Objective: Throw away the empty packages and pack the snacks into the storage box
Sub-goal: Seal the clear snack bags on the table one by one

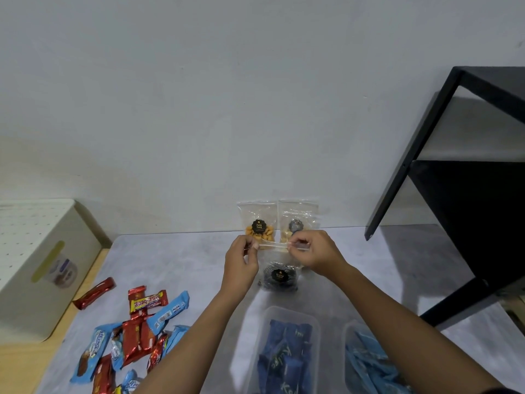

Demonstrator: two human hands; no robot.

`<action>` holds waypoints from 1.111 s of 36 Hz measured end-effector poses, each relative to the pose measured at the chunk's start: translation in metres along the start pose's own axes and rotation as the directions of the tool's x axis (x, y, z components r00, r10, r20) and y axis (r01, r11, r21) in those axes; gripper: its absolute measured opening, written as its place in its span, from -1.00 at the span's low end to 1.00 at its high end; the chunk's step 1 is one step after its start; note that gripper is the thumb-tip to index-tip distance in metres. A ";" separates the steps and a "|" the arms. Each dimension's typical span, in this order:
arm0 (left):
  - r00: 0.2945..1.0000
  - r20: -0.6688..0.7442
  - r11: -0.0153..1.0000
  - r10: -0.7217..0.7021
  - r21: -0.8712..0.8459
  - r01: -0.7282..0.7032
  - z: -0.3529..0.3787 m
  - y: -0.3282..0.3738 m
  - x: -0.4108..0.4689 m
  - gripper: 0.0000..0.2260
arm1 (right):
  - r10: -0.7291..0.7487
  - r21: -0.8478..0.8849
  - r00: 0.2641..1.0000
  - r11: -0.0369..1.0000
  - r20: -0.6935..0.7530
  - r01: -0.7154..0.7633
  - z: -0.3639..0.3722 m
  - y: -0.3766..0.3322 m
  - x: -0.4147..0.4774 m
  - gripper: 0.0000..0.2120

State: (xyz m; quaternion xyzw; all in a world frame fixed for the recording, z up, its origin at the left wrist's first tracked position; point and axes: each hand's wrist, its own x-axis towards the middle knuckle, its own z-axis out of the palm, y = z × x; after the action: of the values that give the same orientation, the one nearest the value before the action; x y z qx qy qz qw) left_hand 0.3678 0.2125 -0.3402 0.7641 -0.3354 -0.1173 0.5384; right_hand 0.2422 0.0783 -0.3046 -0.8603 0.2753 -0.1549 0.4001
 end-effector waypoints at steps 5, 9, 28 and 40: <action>1.000 -0.001 1.000 -0.005 -0.002 0.005 0.000 -0.001 0.000 -0.92 | 0.020 -0.031 1.000 0.999 -0.001 -0.020 -0.002 -0.003 0.002 -0.93; 1.000 0.006 1.000 -0.006 -0.002 0.006 0.000 0.001 -0.001 -0.92 | 0.064 -0.055 0.998 0.997 0.031 -0.062 -0.001 -0.005 0.002 -0.95; 1.000 0.022 1.000 0.014 -0.002 -0.014 0.002 0.006 0.001 -0.90 | 0.031 -0.123 0.998 0.992 0.053 -0.024 0.002 -0.012 0.012 -0.95; 0.999 0.038 0.999 0.036 -0.006 -0.036 0.002 0.007 -0.002 -0.86 | 0.051 -0.131 0.995 0.991 0.089 -0.040 0.004 -0.018 0.014 -0.92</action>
State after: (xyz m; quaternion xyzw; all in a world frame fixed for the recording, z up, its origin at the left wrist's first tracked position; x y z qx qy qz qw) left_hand 0.3625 0.2109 -0.3356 0.7541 -0.3589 -0.1229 0.5362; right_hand 0.2617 0.0812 -0.2925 -0.8840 0.2856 -0.0880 0.3594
